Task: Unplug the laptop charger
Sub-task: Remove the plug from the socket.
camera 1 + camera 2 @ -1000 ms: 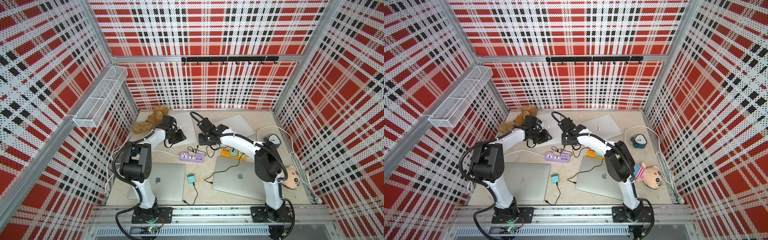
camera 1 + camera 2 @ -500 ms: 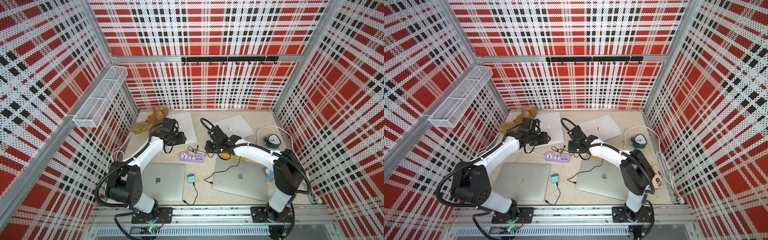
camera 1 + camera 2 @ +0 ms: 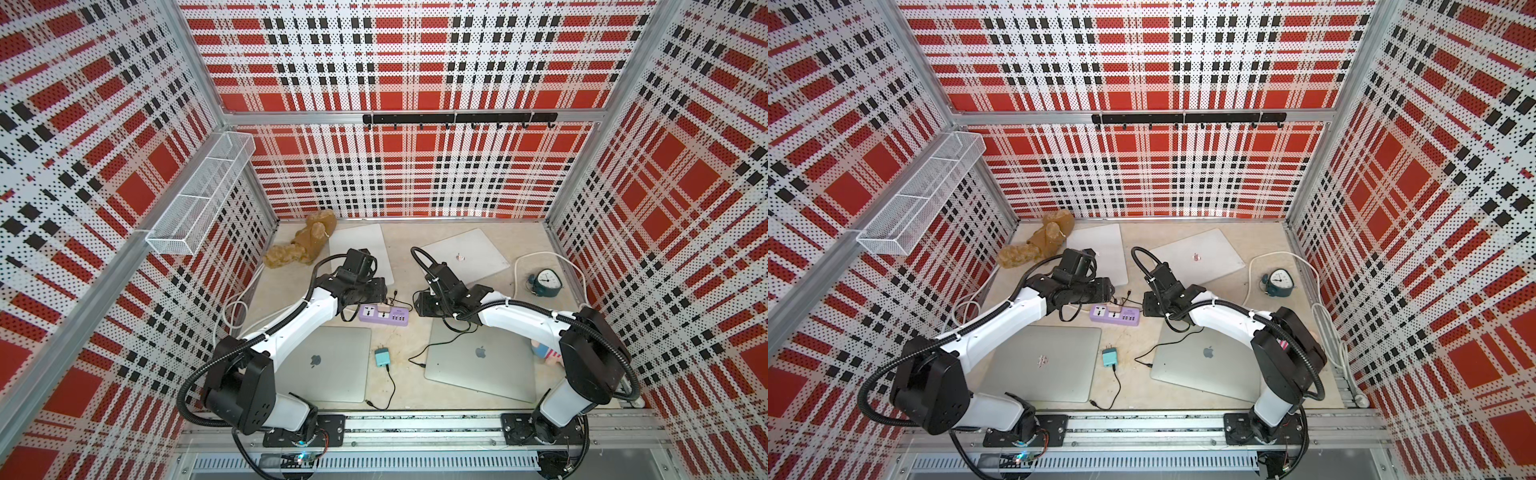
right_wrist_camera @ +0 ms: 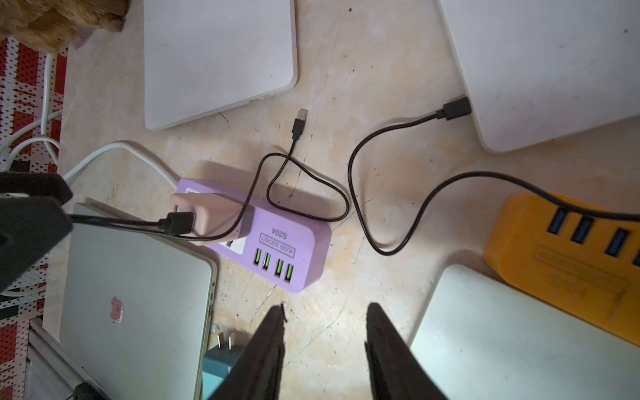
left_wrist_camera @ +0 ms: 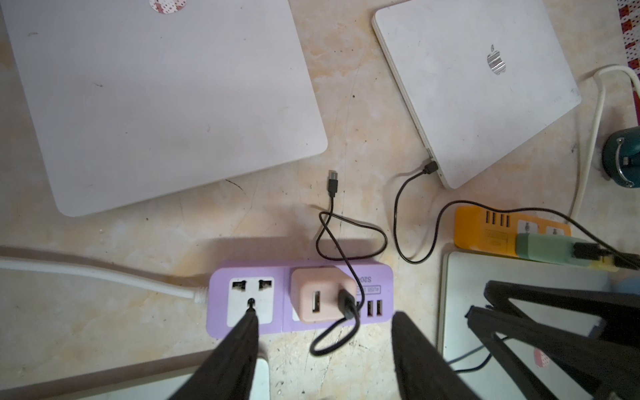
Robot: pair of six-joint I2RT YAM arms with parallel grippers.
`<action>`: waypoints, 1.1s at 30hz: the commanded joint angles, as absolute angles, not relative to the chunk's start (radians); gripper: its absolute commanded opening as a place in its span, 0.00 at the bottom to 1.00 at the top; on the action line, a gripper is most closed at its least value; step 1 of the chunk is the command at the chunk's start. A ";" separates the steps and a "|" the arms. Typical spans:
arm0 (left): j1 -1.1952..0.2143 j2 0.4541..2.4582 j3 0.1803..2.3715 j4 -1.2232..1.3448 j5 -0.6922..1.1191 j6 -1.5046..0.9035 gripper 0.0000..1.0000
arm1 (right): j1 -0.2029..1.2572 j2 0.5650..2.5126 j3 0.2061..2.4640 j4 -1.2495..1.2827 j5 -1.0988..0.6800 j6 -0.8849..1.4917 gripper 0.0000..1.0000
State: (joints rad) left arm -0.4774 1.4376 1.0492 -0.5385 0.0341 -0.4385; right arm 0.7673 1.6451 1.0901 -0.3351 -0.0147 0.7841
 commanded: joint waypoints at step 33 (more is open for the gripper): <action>-0.643 1.591 1.036 -0.577 -0.178 -0.415 0.74 | 0.771 1.637 1.023 -0.229 -0.068 0.813 0.42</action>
State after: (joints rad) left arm -0.6327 1.5726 1.0481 -0.5510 -0.1207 -0.4301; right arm 0.7685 1.6417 1.0275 -0.2504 -0.0685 0.8032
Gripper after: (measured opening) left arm 0.737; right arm 0.420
